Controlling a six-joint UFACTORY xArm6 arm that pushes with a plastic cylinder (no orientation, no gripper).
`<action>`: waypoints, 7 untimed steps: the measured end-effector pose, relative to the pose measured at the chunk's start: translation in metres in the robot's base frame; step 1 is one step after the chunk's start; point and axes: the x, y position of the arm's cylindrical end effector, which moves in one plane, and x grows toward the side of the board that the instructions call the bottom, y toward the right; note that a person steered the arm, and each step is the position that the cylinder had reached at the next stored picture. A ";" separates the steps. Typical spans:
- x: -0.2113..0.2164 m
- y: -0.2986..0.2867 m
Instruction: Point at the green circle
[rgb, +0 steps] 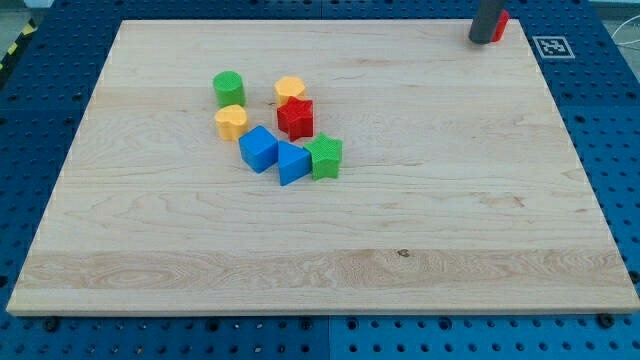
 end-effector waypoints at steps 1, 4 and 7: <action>0.000 0.014; 0.000 0.007; -0.001 -0.019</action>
